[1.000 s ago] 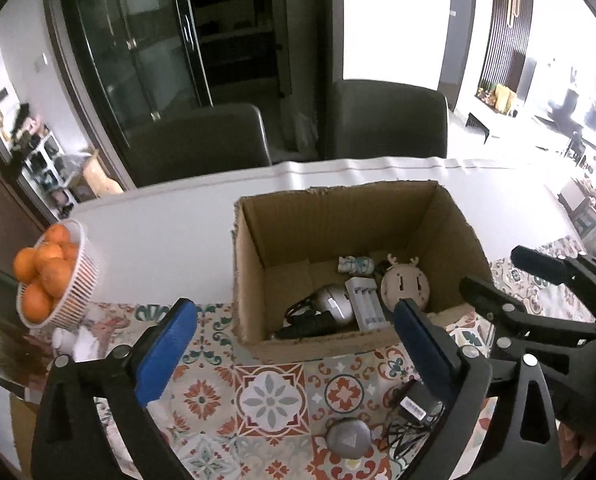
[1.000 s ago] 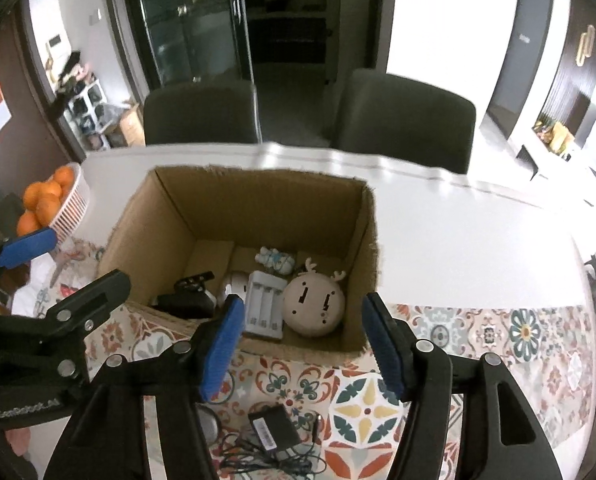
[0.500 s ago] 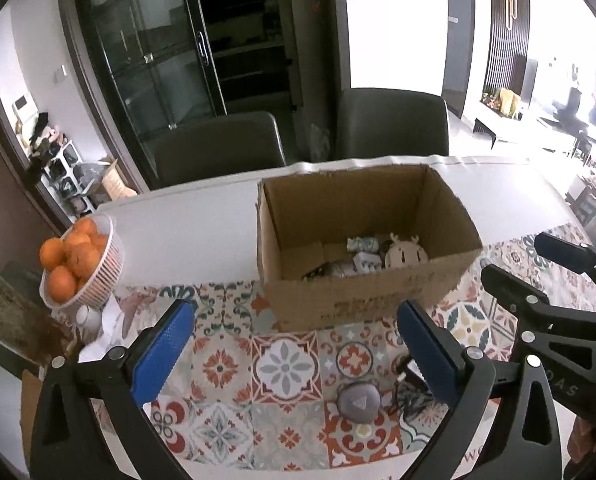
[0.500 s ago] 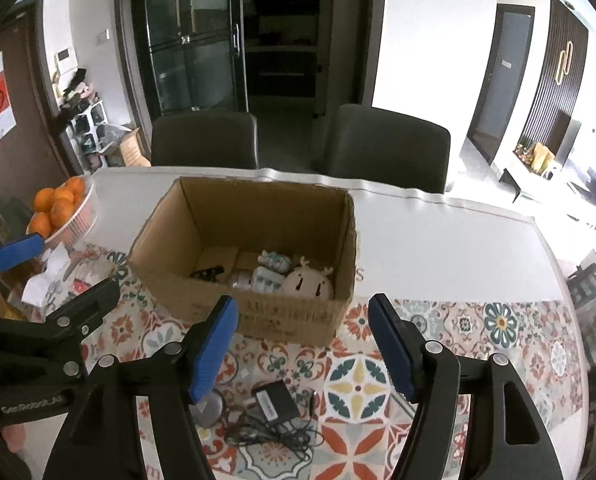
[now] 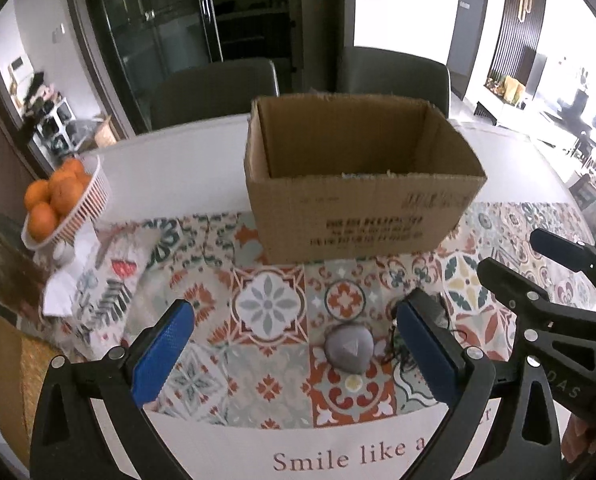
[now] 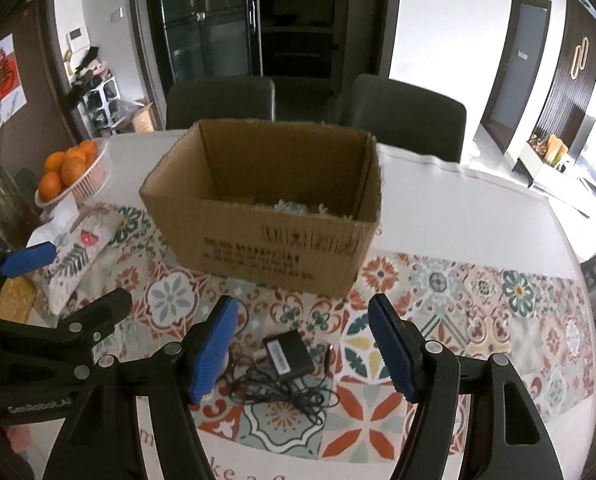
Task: Organize rigid objects
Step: 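Withdraw both tools from the box toward the grey device and black charger, then grasp the grey round device with the left tool while the right grasps the black charger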
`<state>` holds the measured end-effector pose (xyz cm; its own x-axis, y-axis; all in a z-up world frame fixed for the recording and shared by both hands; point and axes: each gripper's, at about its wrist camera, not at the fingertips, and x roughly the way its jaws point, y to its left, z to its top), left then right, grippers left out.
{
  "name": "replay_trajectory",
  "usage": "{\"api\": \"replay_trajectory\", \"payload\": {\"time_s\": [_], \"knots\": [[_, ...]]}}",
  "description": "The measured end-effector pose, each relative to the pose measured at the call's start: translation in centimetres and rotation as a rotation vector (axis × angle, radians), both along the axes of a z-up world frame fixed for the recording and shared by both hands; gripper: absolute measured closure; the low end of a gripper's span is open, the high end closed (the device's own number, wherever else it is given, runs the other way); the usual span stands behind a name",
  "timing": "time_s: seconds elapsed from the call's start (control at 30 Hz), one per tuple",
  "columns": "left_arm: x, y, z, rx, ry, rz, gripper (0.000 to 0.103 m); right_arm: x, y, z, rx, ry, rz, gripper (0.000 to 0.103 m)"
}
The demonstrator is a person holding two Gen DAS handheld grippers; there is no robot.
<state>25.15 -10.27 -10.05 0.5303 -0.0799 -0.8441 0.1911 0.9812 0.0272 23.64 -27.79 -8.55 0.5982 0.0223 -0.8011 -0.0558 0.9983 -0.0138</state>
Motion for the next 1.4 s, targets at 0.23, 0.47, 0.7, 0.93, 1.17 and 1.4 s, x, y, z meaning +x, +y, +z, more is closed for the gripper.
{"api": "replay_trajectory", "payload": {"time_s": [0.23,0.47,0.7,0.93,1.17,1.4], "knots": [[-0.6,0.0,-2.5,-0.014,0.067,0.01,0.0,-0.5,0.1,-1.9,-0.001,0.043,0.023,0.034],[-0.8,-0.1,-4.2,0.01,0.104,0.016,0.0,-0.7,0.1,-3.9,0.018,0.086,0.027,0.034],[-0.9,-0.4,-6.0,0.029,0.154,0.018,0.001,-0.7,-0.2,-6.2,0.04,0.14,0.036,0.034],[-1.0,-0.4,-7.6,0.043,0.189,0.038,0.002,-0.6,-0.2,-7.9,0.047,0.179,0.057,0.035],[-0.5,-0.7,-9.4,0.063,0.229,0.055,0.005,-0.2,-0.3,-9.7,0.051,0.202,0.065,0.034],[-0.1,-1.2,-10.8,0.032,0.271,0.045,0.008,0.8,-0.6,-11.2,0.057,0.227,0.074,0.034]]}}
